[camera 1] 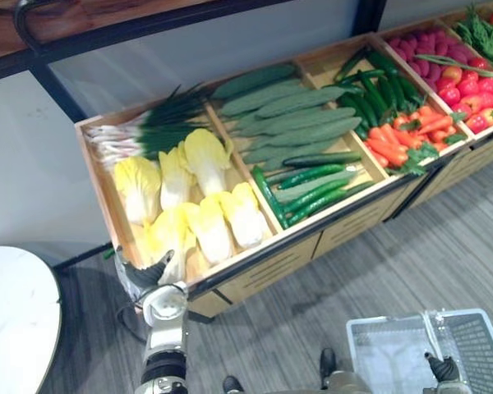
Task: Pick vegetable in the basket
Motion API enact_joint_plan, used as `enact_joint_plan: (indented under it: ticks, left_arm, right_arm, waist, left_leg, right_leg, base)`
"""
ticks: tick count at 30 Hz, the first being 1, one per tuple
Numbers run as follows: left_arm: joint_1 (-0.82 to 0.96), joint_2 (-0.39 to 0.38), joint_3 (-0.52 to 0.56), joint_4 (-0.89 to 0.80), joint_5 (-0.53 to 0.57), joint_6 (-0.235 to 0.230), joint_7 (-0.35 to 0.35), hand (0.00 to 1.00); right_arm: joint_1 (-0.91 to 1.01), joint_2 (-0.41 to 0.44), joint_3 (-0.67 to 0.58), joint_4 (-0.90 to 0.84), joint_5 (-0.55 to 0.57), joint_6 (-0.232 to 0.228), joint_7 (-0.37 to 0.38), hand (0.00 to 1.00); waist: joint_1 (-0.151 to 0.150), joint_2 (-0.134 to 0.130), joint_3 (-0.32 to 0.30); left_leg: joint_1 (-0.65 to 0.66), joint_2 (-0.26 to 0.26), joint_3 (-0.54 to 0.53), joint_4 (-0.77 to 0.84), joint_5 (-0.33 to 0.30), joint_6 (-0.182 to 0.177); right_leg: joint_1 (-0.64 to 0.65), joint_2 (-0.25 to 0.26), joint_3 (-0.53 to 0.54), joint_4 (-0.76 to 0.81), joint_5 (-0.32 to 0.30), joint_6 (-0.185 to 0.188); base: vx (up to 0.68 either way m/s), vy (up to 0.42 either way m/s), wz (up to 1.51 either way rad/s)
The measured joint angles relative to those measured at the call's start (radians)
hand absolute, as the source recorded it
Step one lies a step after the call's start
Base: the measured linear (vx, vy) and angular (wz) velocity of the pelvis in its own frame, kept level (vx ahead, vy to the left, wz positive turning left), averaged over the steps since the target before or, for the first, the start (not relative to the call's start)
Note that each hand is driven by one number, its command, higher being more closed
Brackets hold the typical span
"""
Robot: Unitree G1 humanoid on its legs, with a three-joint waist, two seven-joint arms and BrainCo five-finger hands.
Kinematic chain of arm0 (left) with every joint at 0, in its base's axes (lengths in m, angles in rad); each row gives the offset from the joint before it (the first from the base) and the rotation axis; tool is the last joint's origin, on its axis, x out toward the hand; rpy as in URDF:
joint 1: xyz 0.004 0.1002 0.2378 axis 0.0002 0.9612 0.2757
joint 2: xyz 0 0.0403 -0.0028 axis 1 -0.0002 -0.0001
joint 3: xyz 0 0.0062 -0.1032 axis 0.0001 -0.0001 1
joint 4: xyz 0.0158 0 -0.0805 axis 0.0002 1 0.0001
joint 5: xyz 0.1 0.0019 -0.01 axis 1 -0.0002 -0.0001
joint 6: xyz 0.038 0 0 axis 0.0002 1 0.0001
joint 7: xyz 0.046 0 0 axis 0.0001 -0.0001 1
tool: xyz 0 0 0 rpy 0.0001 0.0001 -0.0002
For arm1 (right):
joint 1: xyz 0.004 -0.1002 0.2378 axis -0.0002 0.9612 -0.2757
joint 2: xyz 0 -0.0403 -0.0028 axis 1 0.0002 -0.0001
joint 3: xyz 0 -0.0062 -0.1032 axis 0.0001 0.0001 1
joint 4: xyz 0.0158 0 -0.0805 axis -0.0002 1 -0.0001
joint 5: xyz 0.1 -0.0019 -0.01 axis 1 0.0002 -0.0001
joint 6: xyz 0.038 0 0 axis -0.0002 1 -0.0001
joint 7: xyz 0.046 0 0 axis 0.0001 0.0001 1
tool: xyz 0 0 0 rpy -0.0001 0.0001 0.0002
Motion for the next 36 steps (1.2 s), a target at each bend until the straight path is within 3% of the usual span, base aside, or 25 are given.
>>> enact_joint_plan:
  ticks: [9,16,27,36]
  left_arm:
    - [-0.005,0.001,0.001,0.076,0.027,0.0,0.033,0.0]
    - [-0.008,0.011,0.0,0.15,0.093,-0.001,0.079,0.0]
    - [-0.065,0.071,-0.024,0.28,0.158,0.042,0.09,0.0]
    - [-0.072,0.079,-0.054,0.306,0.158,0.041,0.101,0.0]
  right_arm:
    - [-0.023,-0.002,0.013,0.0,0.0,-0.004,-0.017,1.0]
    - [-0.036,-0.021,0.059,0.0,0.001,-0.022,-0.024,1.0]
    - [-0.064,-0.04,0.128,0.002,0.001,-0.033,-0.031,1.0]
    - [-0.065,-0.04,0.133,0.006,0.001,-0.033,-0.033,1.0]
  waist:
    - [0.0,0.002,0.017]
    - [-0.001,0.019,0.03]
    - [0.0,0.019,0.045]
    - [0.001,0.019,0.045]
  left_leg:
    - [-0.017,-0.002,0.018,0.0,-0.003,0.0]
    - [-0.012,-0.001,0.036,0.0,-0.004,0.0]
    - [-0.014,0.005,0.077,0.0,-0.011,-0.011]
    - [-0.011,0.002,0.077,0.0,-0.011,-0.011]
  right_leg:
    - [-0.035,0.001,0.019,0.009,0.0,0.0]
    - [-0.053,0.007,0.055,0.011,0.003,0.0]
    - [-0.073,0.021,0.092,-0.019,0.033,-0.004]
    - [-0.068,0.017,0.091,-0.026,0.037,-0.001]
  base:
    - [0.0,-0.011,-0.07]
    - [0.02,-0.024,-0.13]
    - [-0.04,-0.036,-0.13]
    - [0.0,-0.011,0.0]
